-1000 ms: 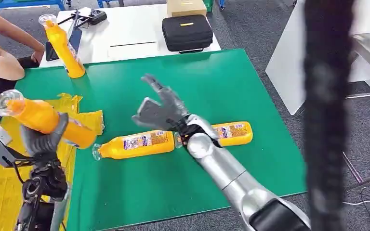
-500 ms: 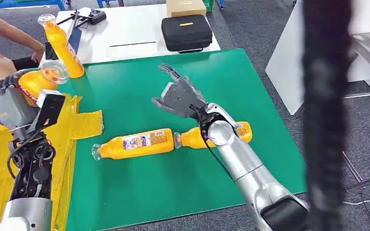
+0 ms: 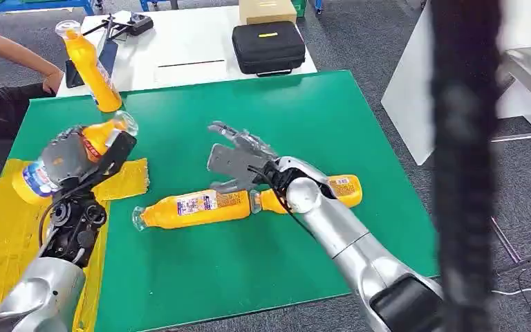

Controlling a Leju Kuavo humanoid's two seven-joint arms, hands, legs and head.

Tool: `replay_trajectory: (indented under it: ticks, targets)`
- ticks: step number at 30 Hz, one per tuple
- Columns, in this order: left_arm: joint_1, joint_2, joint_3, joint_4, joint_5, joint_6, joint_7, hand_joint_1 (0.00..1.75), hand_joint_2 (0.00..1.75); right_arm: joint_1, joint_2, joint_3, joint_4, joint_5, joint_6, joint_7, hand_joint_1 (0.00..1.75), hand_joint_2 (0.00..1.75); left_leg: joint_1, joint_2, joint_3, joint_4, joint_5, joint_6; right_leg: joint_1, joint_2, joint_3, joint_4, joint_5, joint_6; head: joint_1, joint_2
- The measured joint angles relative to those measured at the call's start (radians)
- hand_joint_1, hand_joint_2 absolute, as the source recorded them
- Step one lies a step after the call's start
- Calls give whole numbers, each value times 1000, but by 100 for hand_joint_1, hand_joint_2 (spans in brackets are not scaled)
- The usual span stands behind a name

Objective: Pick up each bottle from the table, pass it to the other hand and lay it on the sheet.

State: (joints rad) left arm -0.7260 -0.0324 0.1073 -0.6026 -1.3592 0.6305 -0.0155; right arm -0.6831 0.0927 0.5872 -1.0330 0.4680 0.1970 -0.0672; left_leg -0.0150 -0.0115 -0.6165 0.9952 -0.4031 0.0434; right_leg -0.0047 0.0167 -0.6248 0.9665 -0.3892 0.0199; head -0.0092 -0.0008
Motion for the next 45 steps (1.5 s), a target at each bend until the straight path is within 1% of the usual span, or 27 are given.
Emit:
replay_trajectory:
  ticks: [1,2,8,18,23,28,32,33,35,37,40,42,45]
  targets:
    - [-5,3,-8,31,-6,-14,20,99,175,-3,0,21,14,2,23,5,0,175,0,0,0,0,0,0,0,0,0,0,0,0,0,0]
    - [-10,4,-18,61,-9,-27,39,0,175,-5,0,42,31,3,41,7,0,175,0,0,0,0,0,0,0,0,0,0,0,0,0,0]
    - [-22,30,-58,170,-35,-80,119,0,175,-26,0,134,120,4,79,16,0,175,0,0,0,0,0,0,0,0,-1,0,0,0,0,0]
    - [-36,49,-83,227,-42,-108,142,0,175,-42,0,205,191,11,79,29,0,175,0,0,0,0,0,0,0,0,0,0,0,0,0,0]
    - [-45,50,-89,239,-20,-129,127,0,175,-49,0,227,213,53,4,63,0,175,0,0,0,0,0,0,0,0,0,0,0,0,0,0]
    - [-48,49,-90,245,-12,-130,119,0,175,-51,0,236,225,63,-11,71,0,175,0,0,0,0,0,0,0,0,-1,0,0,0,0,0]
    - [-48,43,-87,245,62,-147,41,0,175,-54,6,243,238,123,-95,107,0,175,0,0,0,0,0,0,0,0,-1,0,0,0,0,0]
    - [-48,39,-82,245,96,-149,6,0,0,-57,11,245,244,142,-115,115,0,175,0,0,0,0,0,0,0,0,-1,0,0,0,0,0]
    - [-51,28,-60,241,192,-161,-82,0,0,-63,23,247,266,176,-142,127,0,175,0,0,0,0,0,0,0,0,-1,0,0,0,0,0]
    - [-51,6,-31,223,320,-192,-197,0,0,-69,42,248,300,203,-157,130,0,175,0,-1,0,0,0,0,0,0,0,0,0,0,0,0]
    - [-45,-31,-7,172,505,-253,-312,0,0,-72,74,248,356,225,-172,111,0,175,0,-1,0,0,0,0,0,0,0,0,0,0,0,0]
    - [-32,-53,-8,122,616,-283,-344,0,0,-77,97,248,397,247,-177,110,0,175,0,0,0,0,0,0,0,0,0,0,0,0,0,0]
    - [7,-78,-53,15,794,-315,-361,0,0,-80,132,248,454,275,-176,119,0,175,0,0,0,0,0,0,0,0,-1,0,0,0,0,0]
